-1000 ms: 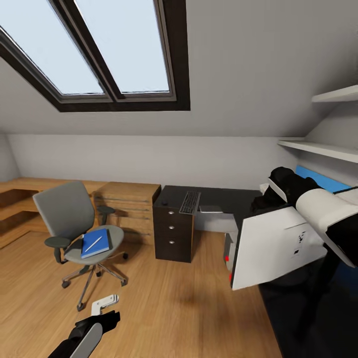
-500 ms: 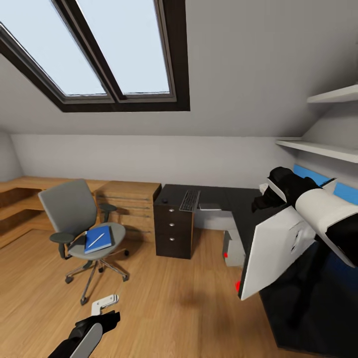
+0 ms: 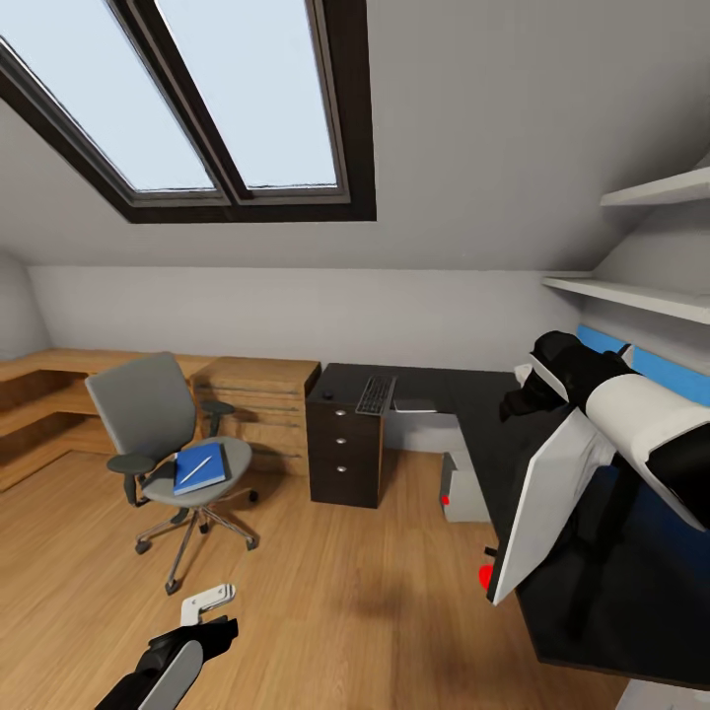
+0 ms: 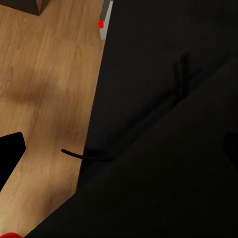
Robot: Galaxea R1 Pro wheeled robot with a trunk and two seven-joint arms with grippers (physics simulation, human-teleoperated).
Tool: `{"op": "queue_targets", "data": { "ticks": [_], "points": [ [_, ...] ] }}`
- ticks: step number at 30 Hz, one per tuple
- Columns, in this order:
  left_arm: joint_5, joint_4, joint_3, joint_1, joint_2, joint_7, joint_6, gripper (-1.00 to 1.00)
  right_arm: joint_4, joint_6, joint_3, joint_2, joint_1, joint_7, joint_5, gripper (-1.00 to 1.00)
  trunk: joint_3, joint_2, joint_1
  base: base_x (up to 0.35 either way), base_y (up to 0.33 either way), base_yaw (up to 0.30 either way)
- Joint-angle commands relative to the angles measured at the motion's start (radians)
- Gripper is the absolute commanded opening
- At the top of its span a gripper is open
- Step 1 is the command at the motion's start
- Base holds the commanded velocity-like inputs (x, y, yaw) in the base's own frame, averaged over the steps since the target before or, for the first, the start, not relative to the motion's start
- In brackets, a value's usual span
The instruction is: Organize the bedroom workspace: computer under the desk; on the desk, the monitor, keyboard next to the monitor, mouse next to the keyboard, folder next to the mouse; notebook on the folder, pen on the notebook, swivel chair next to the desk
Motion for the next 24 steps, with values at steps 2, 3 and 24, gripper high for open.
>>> {"op": "queue_targets", "data": {
  "ticks": [2, 3, 24],
  "points": [
    [0.008, -0.002, -0.003, -0.001, 0.001, 0.009, 0.001, 1.00, -0.002, 0.003, 0.009, -0.001, -0.001, 0.001, -0.007, 1.00, -0.002, -0.001, 0.000, -0.004, 0.000, 0.000],
    [0.008, -0.002, -0.003, -0.001, 0.001, 0.009, 0.001, 1.00, -0.002, 0.003, 0.009, -0.001, -0.001, 0.001, -0.007, 1.00, -0.002, -0.001, 0.000, -0.003, 0.000, 0.000],
    [0.012, 0.002, -0.012, -0.001, 0.000, 0.011, 0.001, 1.00, -0.300, -0.010, -0.050, -0.061, -0.001, -0.011, -0.008, 1.00, -0.002, -0.001, 0.000, 0.000, 0.000, 0.000]
  ]
}}
